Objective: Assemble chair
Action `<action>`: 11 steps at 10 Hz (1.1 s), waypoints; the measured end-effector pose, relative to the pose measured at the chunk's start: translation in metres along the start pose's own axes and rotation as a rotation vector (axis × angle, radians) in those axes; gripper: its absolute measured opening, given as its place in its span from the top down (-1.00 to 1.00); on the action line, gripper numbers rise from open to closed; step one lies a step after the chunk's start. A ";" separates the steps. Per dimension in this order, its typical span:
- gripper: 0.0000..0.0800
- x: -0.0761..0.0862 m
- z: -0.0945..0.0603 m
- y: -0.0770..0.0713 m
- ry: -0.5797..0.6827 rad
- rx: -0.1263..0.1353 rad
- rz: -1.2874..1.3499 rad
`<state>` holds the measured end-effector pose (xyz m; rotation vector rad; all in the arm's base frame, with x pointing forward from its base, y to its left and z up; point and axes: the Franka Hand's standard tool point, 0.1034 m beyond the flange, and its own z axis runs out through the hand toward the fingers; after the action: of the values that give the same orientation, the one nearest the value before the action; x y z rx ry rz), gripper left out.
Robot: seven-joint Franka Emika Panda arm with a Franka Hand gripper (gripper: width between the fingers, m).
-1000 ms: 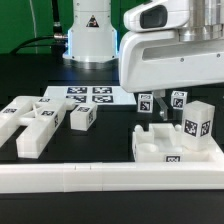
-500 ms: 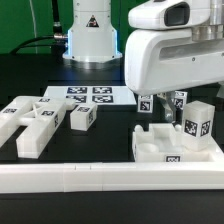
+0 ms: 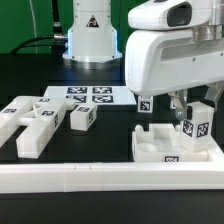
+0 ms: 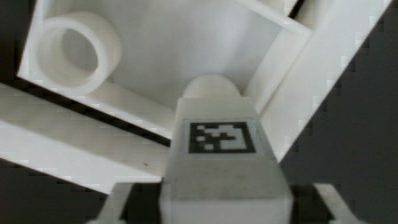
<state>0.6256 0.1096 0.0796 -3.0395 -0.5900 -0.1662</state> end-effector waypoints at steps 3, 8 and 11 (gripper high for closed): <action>0.27 0.000 0.000 0.000 0.003 0.016 0.227; 0.27 -0.002 0.001 0.001 -0.006 0.029 0.824; 0.27 -0.001 0.002 0.000 -0.023 0.029 1.193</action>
Offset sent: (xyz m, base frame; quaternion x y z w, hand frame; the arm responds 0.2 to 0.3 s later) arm 0.0036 -0.0031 0.0056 0.0106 -0.0055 0.2335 0.9723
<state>0.6254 0.1092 0.0777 -2.7813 1.1887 -0.0591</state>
